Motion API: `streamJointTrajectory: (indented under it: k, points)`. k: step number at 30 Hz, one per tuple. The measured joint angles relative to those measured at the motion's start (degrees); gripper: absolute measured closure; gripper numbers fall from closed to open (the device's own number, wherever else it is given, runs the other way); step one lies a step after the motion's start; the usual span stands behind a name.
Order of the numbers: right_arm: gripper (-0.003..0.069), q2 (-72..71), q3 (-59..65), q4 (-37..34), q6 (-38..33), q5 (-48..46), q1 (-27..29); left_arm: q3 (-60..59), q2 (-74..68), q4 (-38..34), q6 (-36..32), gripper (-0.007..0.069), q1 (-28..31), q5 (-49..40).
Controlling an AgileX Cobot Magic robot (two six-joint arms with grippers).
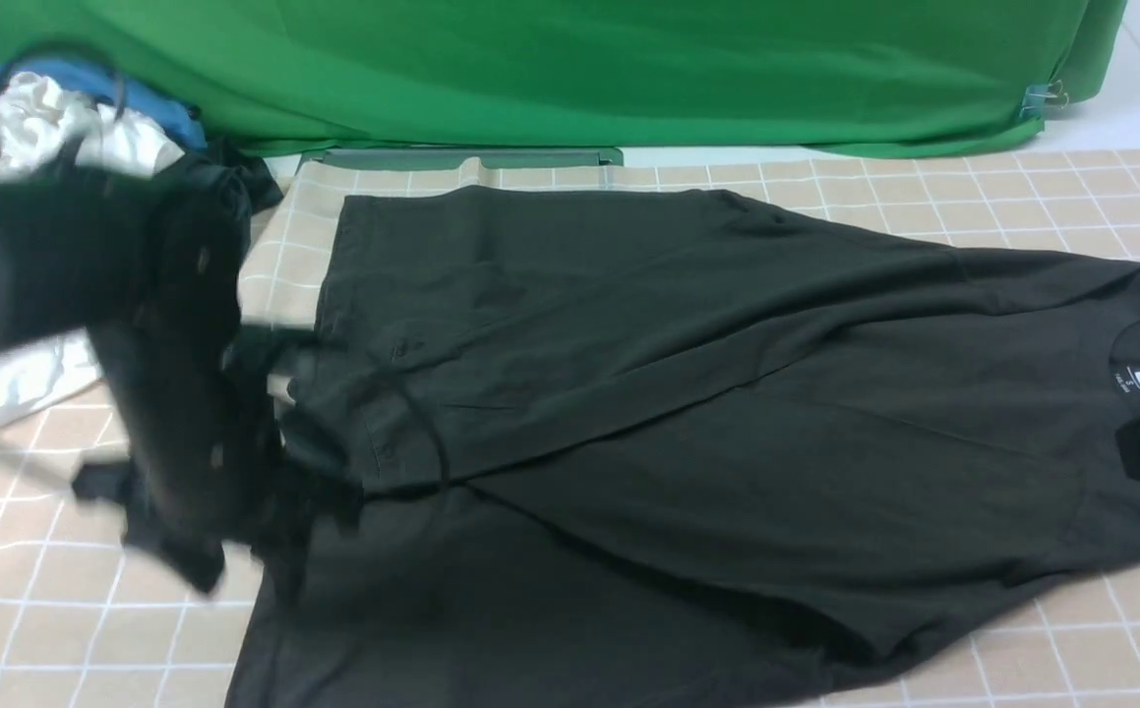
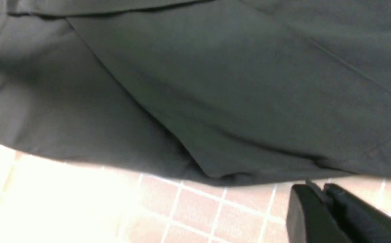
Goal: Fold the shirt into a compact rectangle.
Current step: 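Grasp the near edge of the shirt at its hem and shoulder corners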
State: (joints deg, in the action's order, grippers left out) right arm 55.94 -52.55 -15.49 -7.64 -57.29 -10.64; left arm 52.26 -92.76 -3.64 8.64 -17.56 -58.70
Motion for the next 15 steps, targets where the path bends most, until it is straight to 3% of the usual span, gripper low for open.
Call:
streamJointTrajectory:
  k: [7,12,15]
  points:
    - [0.0568,0.9,-0.1,0.1,-0.1,0.5,0.0,-15.9,9.3,-4.9,0.1,0.0270,-1.5,8.9]
    - [0.0568,0.9,-0.1,0.1,-0.1,1.5,0.0,-21.2,10.8,-5.0,2.0,0.0172,-1.5,15.7]
    - [0.0568,0.9,-0.1,0.1,-0.1,1.6,0.0,-21.6,10.7,-5.2,2.2,0.0156,-1.6,16.4]
